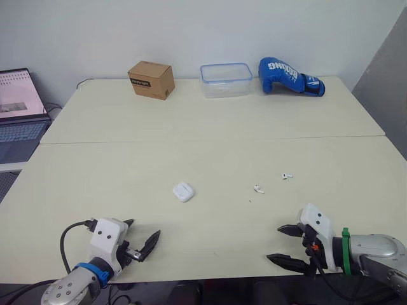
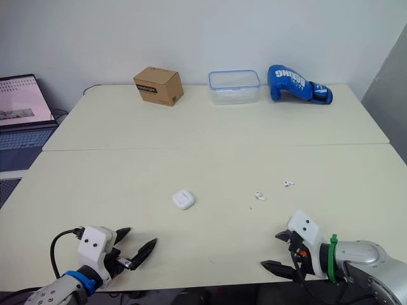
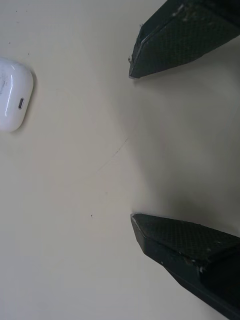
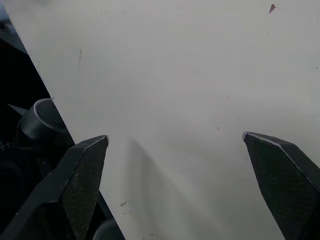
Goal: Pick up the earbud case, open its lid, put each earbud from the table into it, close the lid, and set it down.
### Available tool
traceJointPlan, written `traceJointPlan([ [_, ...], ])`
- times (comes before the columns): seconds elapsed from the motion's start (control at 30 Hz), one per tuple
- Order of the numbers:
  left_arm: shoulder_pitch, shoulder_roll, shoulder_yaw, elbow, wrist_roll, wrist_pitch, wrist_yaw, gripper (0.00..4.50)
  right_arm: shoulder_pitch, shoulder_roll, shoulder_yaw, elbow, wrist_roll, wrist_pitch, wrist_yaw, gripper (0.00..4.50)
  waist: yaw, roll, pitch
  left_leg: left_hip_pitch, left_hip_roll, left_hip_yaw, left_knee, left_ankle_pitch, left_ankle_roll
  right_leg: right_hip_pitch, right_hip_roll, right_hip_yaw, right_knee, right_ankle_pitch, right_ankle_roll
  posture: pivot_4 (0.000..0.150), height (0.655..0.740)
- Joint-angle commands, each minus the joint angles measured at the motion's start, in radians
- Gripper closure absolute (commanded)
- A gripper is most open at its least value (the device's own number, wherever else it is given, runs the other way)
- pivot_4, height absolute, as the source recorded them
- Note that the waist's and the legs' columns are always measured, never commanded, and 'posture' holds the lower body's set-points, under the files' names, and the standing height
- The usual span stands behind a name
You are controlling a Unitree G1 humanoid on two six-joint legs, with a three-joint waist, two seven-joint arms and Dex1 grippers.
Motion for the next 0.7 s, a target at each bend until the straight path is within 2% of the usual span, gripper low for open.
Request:
traceJointPlan([
  [0.03,0.001,-0.007,-0.006,0.001,0.011,-0.014,0.004,0.01,-0.011,-0.009,-0.012,-0.011,-0.002,-0.017,0.011,0.0,0.0,0.0,0.0,0.0,0.0,0.0,0.0,0.0,0.0,0.0,0.0,0.0,0.0,0.0,0.0,0.15,0.7307],
  [0.53,-0.002,-0.011,0.002,0.053,0.008,-0.049,-0.021,0.01,-0.03,-0.001,-0.002,-0.006,-0.004,-0.02,0.004,0.0,0.001,0.001,0.0,0.0,0.0,0.0,0.0,0.0,0.0,0.0,0.0,0.0,0.0,0.0,0.0,0.15,0.7307],
  [0.63,-0.008,0.034,0.009,0.073,0.046,-0.082,-0.049,0.01,-0.043,-0.012,-0.009,-0.009,0.0,-0.023,0.016,0.0,0.0,0.001,0.0,0.0,0.0,0.0,0.0,0.0,0.0,0.0,0.0,0.0,0.001,0.0,0.0,0.15,0.7307],
  [0.7,-0.052,0.068,0.045,0.078,0.0,-0.074,-0.089,0.01,-0.078,-0.032,-0.022,-0.008,0.012,-0.019,0.039,0.0,0.0,0.001,0.0,0.001,0.0,0.0,0.0,0.0,0.0,0.0,0.0,0.0,0.001,0.0,0.0,0.15,0.7307],
])
